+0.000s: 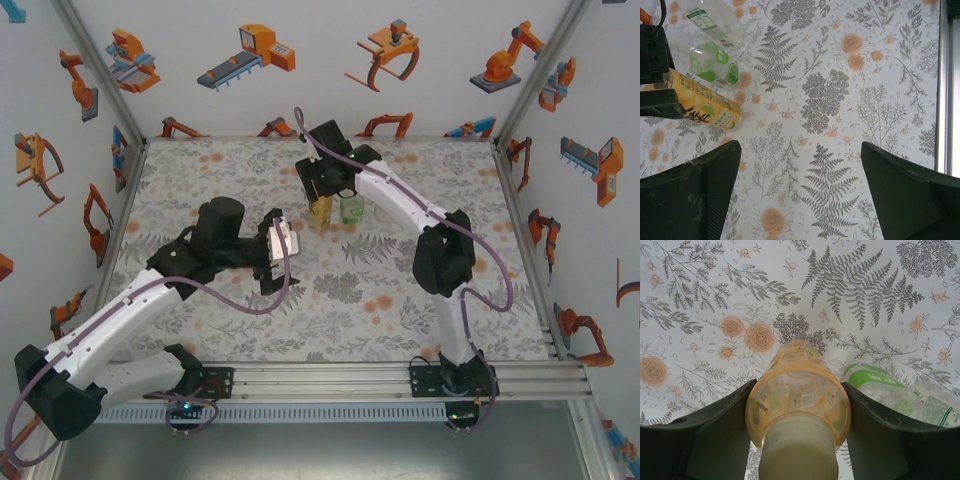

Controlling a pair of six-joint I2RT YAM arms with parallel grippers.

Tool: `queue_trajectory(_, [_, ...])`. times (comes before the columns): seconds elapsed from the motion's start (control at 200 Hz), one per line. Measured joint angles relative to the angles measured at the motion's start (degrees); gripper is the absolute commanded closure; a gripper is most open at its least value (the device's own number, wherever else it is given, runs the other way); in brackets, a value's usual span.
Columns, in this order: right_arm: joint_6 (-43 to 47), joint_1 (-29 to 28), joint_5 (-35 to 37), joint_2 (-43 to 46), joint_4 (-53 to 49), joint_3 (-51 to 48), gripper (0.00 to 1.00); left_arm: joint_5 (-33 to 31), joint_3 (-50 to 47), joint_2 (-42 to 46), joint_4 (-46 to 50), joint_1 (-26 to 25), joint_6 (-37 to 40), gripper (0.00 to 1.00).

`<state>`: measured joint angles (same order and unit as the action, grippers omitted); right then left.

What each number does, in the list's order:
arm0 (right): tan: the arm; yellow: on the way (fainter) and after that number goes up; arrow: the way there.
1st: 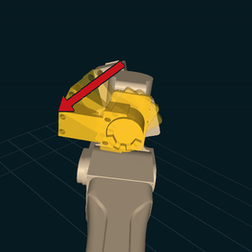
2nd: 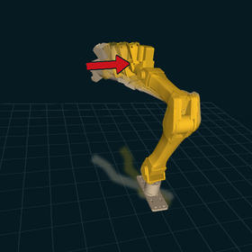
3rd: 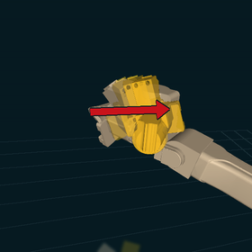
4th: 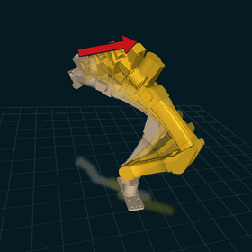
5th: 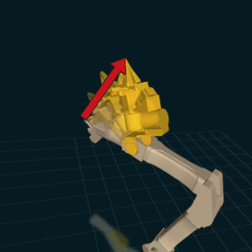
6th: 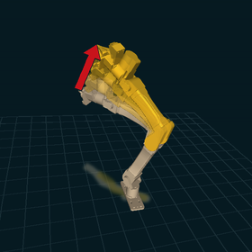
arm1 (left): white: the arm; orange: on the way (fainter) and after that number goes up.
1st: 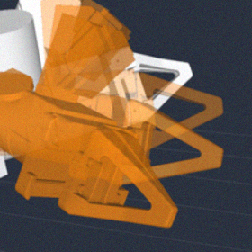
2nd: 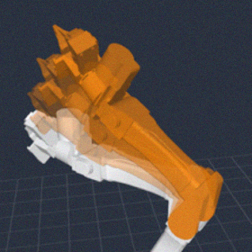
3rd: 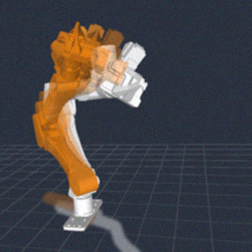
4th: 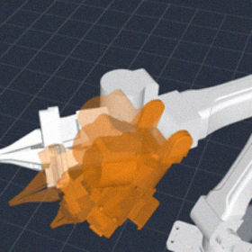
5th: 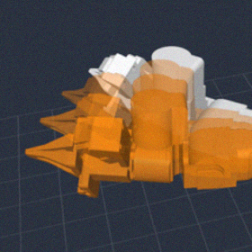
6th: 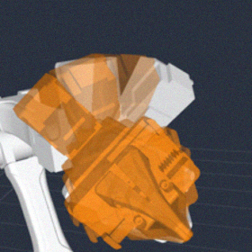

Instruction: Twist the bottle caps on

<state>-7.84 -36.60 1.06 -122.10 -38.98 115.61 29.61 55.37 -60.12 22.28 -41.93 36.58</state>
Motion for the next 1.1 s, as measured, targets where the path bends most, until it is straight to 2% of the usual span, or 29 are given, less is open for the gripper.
queue_trajectory(0.175, [-0.02, 0.07, -0.17, -0.72, -1.68, 1.75, 0.32, 0.02, 0.00, 0.00, -0.04, 0.31, -0.04, 0.03])
queue_trajectory(0.295, [-0.02, 0.07, -0.20, -0.81, -2.82, 2.73, 0.29, 0.02, 0.00, 0.00, -0.09, 0.66, -0.24, 0.03])
queue_trajectory(0.786, [0.42, 0.07, -0.20, 0.59, -7.13, 6.78, 0.28, -0.15, -0.92, 0.00, -1.88, 2.36, -1.31, 0.03])
queue_trajectory(1.101, [2.19, 0.11, 0.24, 11.21, -8.11, 5.05, 0.25, -2.51, -1.53, -1.27, -3.58, 2.78, -1.95, 0.03])
